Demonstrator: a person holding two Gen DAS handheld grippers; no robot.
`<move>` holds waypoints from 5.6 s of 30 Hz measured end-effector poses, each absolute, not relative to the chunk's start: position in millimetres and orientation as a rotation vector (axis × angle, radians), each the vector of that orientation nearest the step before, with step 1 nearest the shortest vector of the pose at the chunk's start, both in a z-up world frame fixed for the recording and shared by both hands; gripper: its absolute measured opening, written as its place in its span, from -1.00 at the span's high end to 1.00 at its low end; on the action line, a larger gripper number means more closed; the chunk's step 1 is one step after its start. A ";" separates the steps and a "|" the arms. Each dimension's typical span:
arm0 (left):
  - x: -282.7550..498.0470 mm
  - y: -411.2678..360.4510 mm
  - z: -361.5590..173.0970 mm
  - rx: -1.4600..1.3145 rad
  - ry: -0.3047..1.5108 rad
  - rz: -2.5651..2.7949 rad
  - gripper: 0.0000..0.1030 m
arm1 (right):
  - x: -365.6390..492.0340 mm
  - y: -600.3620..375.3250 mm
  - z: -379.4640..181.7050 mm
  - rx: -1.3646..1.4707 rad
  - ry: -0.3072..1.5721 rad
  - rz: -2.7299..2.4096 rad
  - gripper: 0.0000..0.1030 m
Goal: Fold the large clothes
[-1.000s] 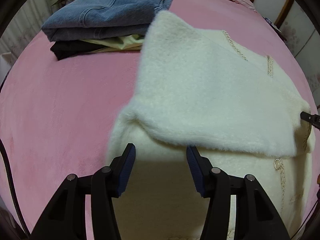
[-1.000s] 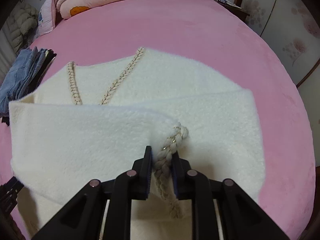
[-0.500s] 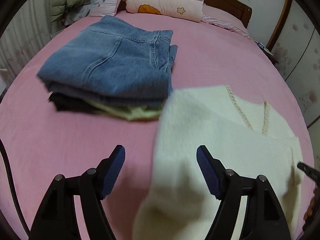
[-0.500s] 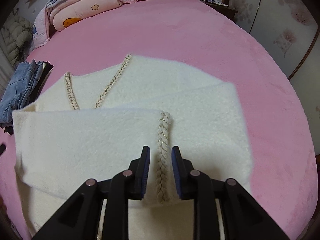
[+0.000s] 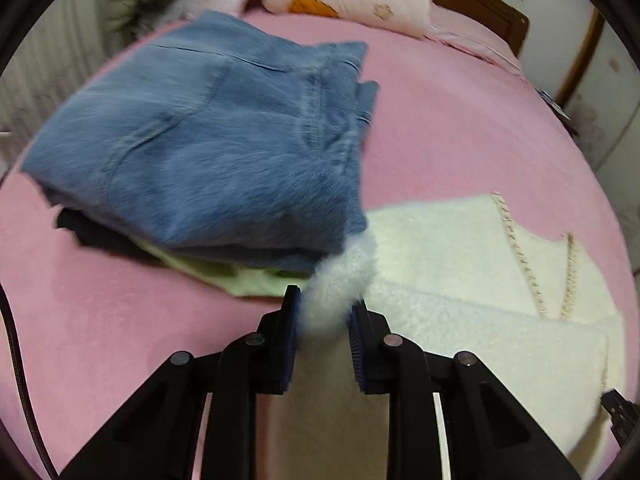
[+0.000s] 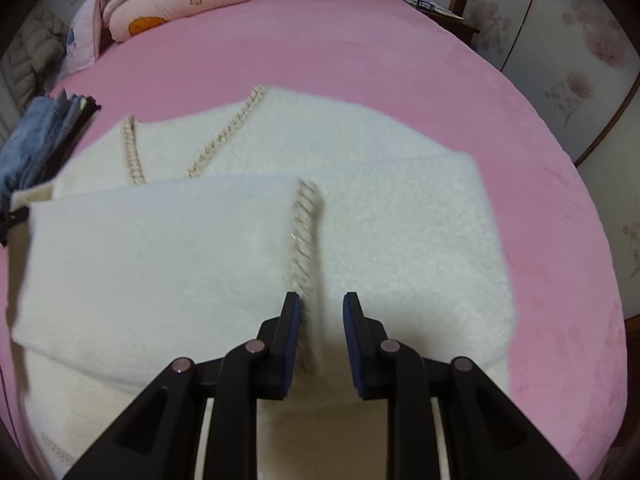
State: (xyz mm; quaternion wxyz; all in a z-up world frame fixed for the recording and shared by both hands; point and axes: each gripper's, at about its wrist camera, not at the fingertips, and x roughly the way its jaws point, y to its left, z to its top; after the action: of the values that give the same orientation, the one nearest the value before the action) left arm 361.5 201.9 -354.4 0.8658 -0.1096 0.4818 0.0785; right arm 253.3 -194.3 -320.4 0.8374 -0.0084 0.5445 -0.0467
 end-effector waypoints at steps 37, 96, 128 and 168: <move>423.9 199.4 -414.7 -0.165 1.111 -0.018 0.97 | 271.7 -162.8 -337.2 -0.010 1.112 0.011 0.63; -45.1 123.6 -198.3 -0.258 1.070 0.211 -0.73 | -43.7 -256.9 -137.0 0.105 0.999 0.158 0.32; -84.4 173.4 -406.7 -0.437 1.385 0.228 -0.90 | -73.5 -340.6 -354.8 0.323 1.352 0.059 0.27; 88.8 218.4 -160.6 -0.847 1.059 0.181 0.79 | 95.8 -335.2 -88.0 0.390 0.970 0.141 0.74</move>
State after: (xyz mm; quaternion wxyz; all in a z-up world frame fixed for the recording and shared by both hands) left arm 88.8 218.4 -160.6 0.7749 -0.3913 0.4893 0.0838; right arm 95.8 -335.2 -88.0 0.8641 0.1862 0.4627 0.0671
